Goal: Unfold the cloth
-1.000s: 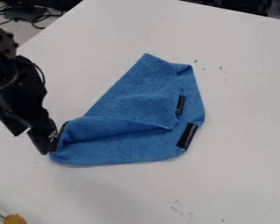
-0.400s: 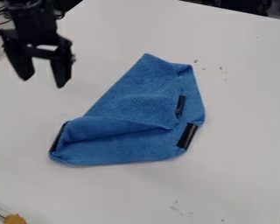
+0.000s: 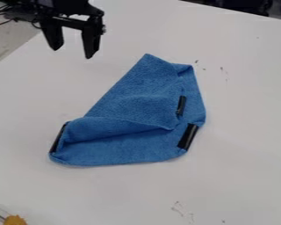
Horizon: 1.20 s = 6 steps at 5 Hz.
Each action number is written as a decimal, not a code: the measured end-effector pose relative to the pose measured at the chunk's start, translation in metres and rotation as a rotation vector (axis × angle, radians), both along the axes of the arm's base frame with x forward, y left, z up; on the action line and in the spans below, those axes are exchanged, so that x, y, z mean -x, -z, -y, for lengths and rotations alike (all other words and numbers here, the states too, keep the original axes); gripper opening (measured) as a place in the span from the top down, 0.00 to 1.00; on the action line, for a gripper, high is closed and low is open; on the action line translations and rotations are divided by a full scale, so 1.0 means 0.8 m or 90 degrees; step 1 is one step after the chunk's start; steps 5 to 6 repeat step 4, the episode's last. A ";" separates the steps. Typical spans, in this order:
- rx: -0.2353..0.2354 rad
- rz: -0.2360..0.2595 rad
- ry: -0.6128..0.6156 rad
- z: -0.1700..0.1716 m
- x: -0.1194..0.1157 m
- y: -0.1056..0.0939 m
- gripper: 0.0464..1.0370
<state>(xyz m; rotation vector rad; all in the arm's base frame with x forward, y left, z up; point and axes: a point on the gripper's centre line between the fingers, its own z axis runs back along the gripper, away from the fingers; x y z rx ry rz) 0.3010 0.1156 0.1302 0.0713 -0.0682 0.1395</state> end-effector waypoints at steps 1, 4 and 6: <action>-0.014 -0.019 -0.005 0.011 -0.024 -0.001 0.04; -0.024 -0.031 -0.072 0.079 -0.070 0.011 0.04; -0.024 -0.031 -0.072 0.079 -0.070 0.011 0.04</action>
